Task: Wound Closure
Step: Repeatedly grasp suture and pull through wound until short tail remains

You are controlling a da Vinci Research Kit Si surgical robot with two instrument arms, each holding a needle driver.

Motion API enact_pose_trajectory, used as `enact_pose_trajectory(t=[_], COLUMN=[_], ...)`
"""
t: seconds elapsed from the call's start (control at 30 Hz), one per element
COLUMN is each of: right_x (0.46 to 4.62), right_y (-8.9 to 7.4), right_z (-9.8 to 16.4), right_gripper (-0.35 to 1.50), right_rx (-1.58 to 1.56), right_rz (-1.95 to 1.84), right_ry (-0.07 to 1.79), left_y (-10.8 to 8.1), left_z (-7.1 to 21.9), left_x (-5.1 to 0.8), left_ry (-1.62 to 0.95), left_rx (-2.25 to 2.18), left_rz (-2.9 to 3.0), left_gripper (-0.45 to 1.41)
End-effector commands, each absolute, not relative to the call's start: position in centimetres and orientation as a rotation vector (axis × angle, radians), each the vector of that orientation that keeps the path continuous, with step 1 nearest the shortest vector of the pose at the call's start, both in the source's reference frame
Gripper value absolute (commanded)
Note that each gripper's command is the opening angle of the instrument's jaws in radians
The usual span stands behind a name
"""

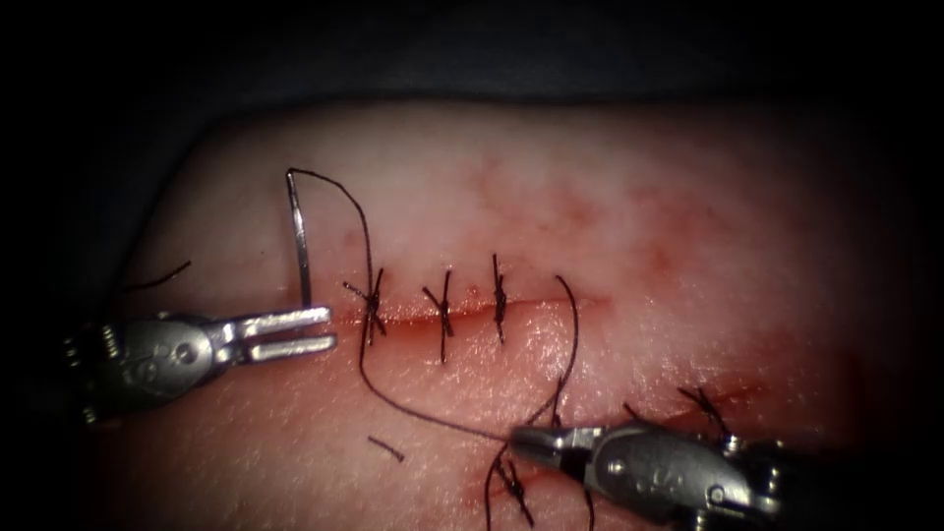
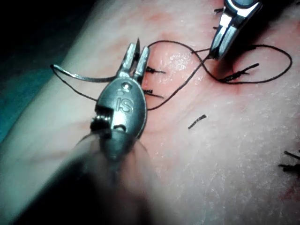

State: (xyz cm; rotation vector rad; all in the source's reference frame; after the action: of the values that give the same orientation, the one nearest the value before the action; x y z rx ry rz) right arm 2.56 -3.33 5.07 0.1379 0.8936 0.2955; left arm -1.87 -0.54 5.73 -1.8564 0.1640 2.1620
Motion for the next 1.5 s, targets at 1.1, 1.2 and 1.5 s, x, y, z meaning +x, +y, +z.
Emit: enact_pose_trajectory(t=[1.1, 1.2, 1.5], right_x=[2.43, 2.45, 2.5], right_y=[-2.88, -2.93, -3.04], right_z=[5.49, 5.54, 5.45], right_gripper=[0.63, 0.32, -0.35], right_rx=[-0.164, -0.148, -0.089], right_rz=[-0.026, -0.034, -0.03], right_ry=[0.871, 0.813, 0.739], left_y=[-0.47, -0.47, -0.47], left_z=[5.76, 5.75, 5.75], left_x=[-1.81, -1.81, -1.82], left_ry=[0.152, 0.153, 0.154], left_rx=[-1.867, -1.867, -1.866], left_rz=[2.163, 2.163, 2.163], left_gripper=[-0.45, -0.45, -0.45])
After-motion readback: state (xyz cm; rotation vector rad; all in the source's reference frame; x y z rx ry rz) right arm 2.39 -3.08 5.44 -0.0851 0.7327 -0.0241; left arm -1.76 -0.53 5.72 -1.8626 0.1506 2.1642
